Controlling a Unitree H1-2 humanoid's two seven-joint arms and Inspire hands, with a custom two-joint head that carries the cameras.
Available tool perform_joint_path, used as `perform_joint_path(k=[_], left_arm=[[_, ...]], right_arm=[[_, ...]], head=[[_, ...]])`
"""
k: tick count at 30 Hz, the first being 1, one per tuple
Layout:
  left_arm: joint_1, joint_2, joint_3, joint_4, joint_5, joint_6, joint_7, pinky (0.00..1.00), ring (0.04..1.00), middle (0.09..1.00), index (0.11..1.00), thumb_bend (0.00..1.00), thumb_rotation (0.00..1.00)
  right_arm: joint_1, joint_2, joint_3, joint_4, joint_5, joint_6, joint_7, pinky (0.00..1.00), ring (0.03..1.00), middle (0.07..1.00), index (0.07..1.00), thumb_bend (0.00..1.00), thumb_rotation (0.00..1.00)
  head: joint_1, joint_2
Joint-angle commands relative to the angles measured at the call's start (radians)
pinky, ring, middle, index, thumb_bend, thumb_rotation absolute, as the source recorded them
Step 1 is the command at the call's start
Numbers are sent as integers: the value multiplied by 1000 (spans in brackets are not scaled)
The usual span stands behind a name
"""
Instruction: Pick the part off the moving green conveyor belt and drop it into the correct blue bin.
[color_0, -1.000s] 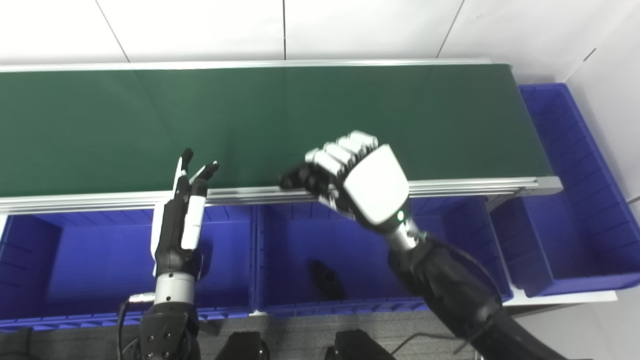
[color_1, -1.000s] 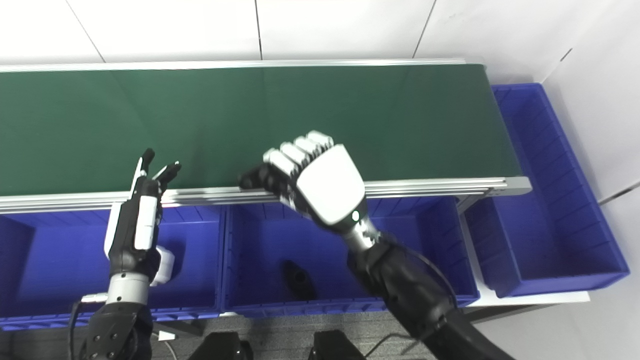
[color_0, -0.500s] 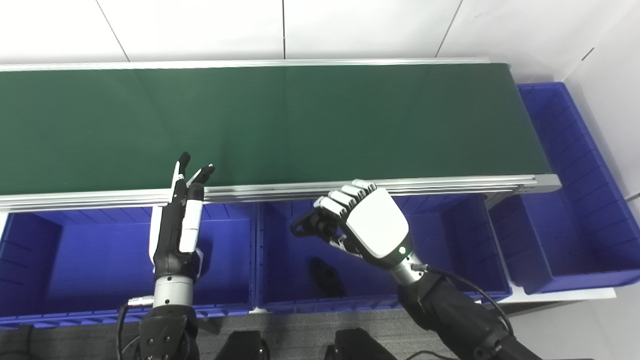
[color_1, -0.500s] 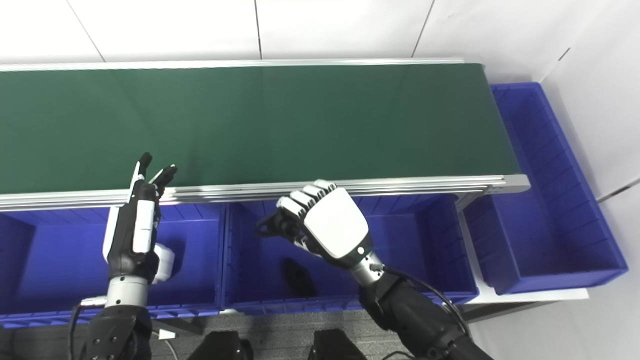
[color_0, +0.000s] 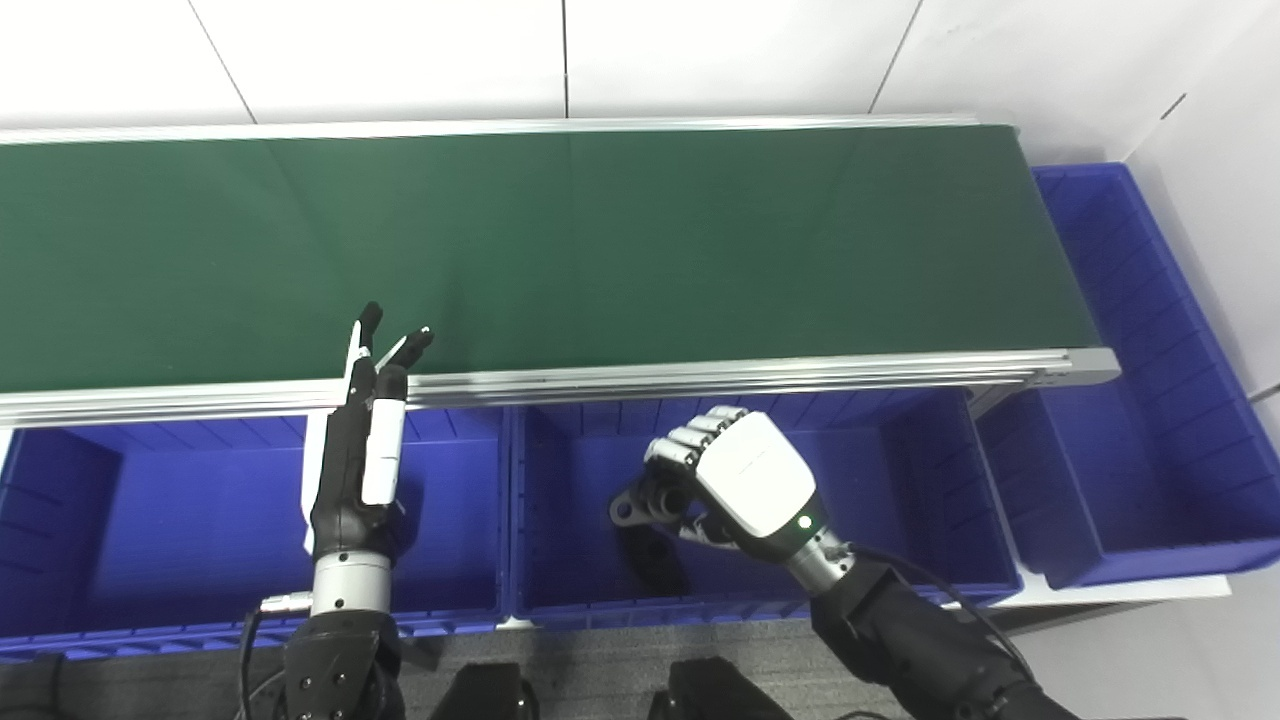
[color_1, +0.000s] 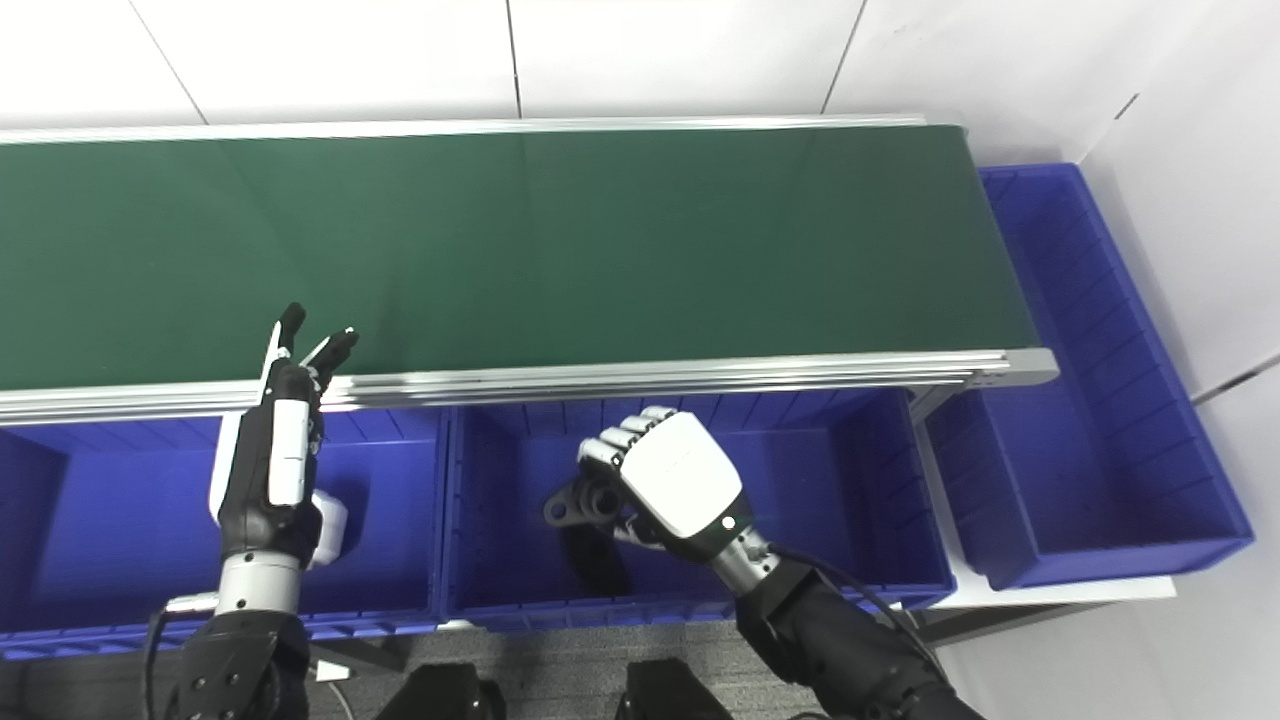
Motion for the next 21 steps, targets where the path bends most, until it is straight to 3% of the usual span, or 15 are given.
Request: perform_joint_path(k=[1, 2, 6, 17, 21], left_arm=[[-2, -8, -3, -27, -3, -33, 7, 1000, 911, 849, 1000, 551, 961], [-2, -9, -2, -26, -5, -36, 8, 1000, 909, 845, 1000, 542, 951], [-3, -6, -3, -27, 10, -26, 8, 1000, 901, 840, 1000, 560, 967], [-3, -6, -3, -5, 5, -53, 8, 1000, 903, 842, 1000, 538, 948], [2, -12, -3, 7, 8, -65, 13, 1000, 902, 844, 1000, 548, 954]], right_arm=[[-6, 5, -5, -18, -23, 51, -9, 693, 744, 813, 873, 944, 672], [-6, 6, -4, -17, -32, 58, -14, 763, 800, 865, 911, 956, 713], [-2, 7, -5, -32, -39, 65, -11, 851, 858, 918, 930, 983, 728], [-6, 4, -2, -27, -47, 57, -33, 815, 839, 916, 924, 1000, 739], [-6, -4, -2, -47, -26, 14, -61, 774, 820, 900, 908, 995, 733]], head=[[2, -1], [1, -1], [2, -2], [9, -17], [29, -37]])
